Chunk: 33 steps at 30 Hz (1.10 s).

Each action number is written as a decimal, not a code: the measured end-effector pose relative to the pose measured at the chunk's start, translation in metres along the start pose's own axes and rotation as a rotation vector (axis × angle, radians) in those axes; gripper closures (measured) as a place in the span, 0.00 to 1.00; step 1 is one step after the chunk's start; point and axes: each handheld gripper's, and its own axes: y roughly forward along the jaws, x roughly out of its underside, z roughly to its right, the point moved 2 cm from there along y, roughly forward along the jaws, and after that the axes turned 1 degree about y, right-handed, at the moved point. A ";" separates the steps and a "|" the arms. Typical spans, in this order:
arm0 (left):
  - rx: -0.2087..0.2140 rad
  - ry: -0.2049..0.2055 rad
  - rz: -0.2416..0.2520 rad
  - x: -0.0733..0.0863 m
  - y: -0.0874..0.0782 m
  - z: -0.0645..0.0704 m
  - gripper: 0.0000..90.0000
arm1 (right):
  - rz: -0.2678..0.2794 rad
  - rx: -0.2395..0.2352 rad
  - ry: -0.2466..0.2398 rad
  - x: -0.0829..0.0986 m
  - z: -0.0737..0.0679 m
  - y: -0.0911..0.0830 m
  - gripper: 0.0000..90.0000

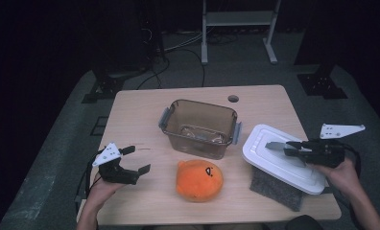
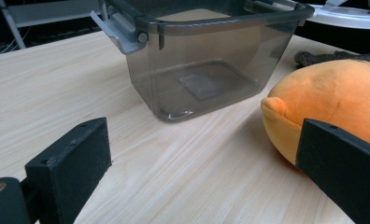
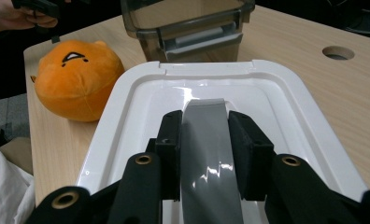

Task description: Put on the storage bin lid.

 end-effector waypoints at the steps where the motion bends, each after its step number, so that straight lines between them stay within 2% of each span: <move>1: 0.001 0.000 0.000 0.000 0.000 0.000 0.03 | -0.004 0.003 0.000 0.002 0.000 0.000 0.73; 20: -0.001 -0.002 0.005 -0.001 -0.002 -0.001 0.03 | -0.022 0.002 0.058 0.033 0.009 0.020 0.73; 33: -0.001 0.003 0.007 -0.001 -0.003 0.000 0.03 | -0.035 -0.010 0.072 0.042 0.009 0.033 0.73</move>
